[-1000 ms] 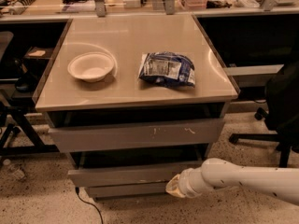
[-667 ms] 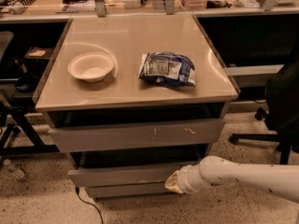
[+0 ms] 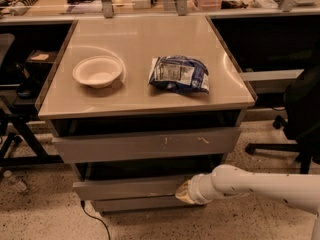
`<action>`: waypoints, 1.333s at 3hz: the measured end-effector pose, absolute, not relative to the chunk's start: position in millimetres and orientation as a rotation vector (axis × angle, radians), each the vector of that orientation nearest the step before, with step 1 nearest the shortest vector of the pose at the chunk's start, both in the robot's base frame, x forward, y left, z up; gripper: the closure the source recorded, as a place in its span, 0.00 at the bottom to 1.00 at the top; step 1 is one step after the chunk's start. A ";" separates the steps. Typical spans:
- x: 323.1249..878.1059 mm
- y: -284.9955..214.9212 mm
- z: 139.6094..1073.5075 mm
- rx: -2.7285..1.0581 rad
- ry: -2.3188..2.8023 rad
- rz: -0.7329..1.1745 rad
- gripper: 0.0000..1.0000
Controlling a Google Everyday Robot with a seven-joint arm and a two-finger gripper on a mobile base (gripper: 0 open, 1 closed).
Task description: Close middle drawer
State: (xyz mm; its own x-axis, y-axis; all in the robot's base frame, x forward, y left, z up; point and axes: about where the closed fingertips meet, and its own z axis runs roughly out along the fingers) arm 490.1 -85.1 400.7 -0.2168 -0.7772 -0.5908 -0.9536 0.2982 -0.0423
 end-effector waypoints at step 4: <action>490.0 -85.0 400.6 -1.537 2.061 0.455 0.00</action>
Offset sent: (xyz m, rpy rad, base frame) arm 0.0000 0.0000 0.0000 0.0000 0.0000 0.0000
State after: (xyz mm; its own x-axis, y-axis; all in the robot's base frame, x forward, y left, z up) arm 490.0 -85.0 400.6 -0.2168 -0.7772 -0.5908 -0.9536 0.2980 -0.0421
